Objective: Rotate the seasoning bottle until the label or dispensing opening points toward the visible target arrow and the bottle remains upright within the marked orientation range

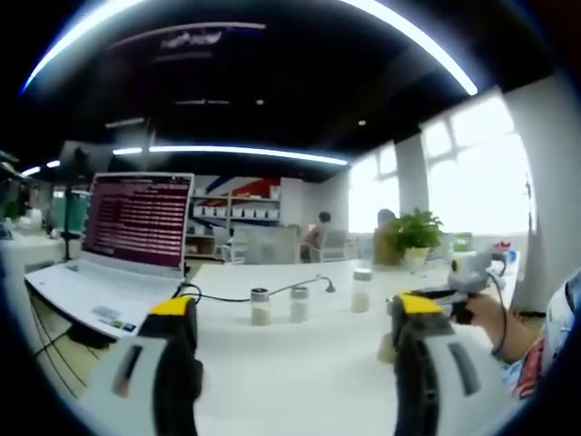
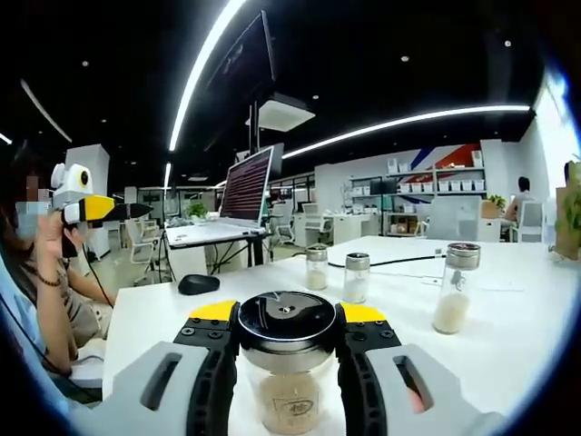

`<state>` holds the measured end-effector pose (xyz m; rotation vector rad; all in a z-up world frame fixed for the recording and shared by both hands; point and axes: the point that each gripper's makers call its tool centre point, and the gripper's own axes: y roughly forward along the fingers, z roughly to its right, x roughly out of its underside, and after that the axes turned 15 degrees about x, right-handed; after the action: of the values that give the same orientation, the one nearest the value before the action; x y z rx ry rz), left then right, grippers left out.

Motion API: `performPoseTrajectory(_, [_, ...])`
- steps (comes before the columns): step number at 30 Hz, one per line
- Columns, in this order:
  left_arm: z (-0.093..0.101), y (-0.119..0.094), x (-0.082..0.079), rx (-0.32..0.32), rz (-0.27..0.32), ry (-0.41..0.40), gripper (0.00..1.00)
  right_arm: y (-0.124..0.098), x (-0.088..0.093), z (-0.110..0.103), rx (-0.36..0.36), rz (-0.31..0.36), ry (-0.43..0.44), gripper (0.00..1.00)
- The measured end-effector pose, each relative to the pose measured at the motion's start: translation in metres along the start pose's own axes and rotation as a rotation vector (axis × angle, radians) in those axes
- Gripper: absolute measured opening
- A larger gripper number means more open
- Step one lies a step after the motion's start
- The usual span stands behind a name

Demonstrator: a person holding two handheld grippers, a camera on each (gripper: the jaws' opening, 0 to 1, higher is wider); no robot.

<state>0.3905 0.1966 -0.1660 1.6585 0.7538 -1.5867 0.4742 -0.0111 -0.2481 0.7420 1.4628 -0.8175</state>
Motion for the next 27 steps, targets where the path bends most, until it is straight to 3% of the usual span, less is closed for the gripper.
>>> performPoseTrajectory(27, [0.003, 0.0033, 0.0027, 0.009, -0.008, 0.002, 0.94, -0.0009, 0.0021, 0.0039, 0.101, -0.008, -0.02, 0.42])
